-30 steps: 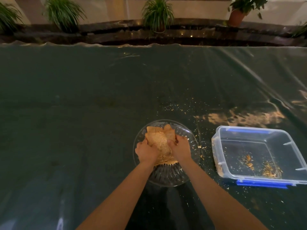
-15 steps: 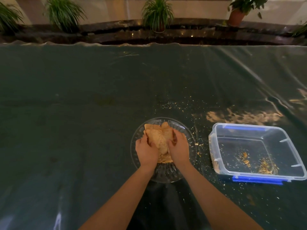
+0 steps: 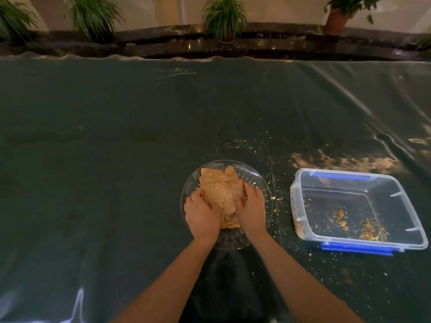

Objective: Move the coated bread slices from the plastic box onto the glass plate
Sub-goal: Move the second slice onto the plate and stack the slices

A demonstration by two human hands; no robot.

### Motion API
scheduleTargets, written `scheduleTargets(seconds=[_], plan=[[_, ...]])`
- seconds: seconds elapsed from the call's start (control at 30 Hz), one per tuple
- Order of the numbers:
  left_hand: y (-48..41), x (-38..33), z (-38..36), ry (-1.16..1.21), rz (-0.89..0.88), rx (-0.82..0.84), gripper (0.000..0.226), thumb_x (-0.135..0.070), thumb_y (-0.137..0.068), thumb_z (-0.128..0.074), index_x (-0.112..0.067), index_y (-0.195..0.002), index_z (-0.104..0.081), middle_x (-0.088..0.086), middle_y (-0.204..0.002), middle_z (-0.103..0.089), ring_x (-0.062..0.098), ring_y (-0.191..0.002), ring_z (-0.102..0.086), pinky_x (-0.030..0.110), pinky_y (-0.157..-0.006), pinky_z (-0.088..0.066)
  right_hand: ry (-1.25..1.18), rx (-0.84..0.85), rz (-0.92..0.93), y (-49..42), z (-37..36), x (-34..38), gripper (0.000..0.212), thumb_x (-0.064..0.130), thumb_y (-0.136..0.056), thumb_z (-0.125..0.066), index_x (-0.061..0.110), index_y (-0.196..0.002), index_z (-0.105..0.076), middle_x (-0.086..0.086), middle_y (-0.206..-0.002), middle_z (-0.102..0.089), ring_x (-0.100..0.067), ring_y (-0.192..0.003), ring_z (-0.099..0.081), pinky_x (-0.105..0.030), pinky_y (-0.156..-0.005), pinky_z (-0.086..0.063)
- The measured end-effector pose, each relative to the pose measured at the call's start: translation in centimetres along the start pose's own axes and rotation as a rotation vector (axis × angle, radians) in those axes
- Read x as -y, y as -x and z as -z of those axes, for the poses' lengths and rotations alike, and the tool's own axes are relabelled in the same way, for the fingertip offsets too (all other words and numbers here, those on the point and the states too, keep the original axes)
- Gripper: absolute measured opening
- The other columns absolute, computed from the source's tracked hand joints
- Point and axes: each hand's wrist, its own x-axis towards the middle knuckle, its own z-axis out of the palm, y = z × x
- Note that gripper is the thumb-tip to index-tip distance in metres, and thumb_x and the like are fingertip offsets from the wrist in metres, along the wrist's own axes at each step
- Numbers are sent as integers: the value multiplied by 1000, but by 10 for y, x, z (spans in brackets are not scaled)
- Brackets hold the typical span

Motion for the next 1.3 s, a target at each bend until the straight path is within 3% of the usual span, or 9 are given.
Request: scheduleTargets(seconds=[0.2,0.33,0.43,0.83,1.03,1.3], plan=[[10,-6,-2,39,13,-35,39,-10,-90,-51,-8,-129,-49,14,-125,-54,30,-114,-55,46,-97,-48,-27,-35,48,10,2,3,48,12,-90,-51,11,-137,-42,-7,-126,-47,-19,-114,-50,-23,-91,-39],[12,-5,2,133,-8,-25,40,-1,-90,-48,-8,-129,-50,13,-125,-53,26,-111,-57,27,-89,-46,-77,-53,52,15,9,6,44,11,-90,-52,13,-134,-46,-7,-125,-49,-18,-113,-52,-29,-97,-43],[15,2,5,142,2,-14,41,1,-88,-51,-7,-128,-51,14,-123,-56,21,-102,-59,24,-83,-44,-107,-56,13,21,13,2,42,11,-89,-53,13,-131,-50,-7,-119,-52,-19,-108,-55,-32,-95,-47],[13,17,-2,87,46,31,42,-5,-91,-48,-8,-133,-51,17,-129,-51,29,-110,-58,32,-92,-47,-9,57,-40,20,12,-13,43,18,-90,-54,10,-133,-49,-10,-121,-52,-22,-106,-56,-32,-93,-46],[13,19,-6,55,51,35,45,-10,-89,-52,-8,-134,-52,16,-131,-54,29,-126,-46,43,-106,-44,-25,94,-40,17,15,-12,38,18,-89,-55,9,-126,-53,-11,-113,-58,-22,-101,-57,-27,-84,-45],[10,19,-5,125,81,62,45,-9,-88,-54,-9,-133,-53,15,-133,-47,30,-118,-54,41,-104,-47,-169,138,-122,20,15,-9,38,6,-83,-59,8,-120,-54,-8,-109,-62,-16,-90,-56,-21,-75,-40]])
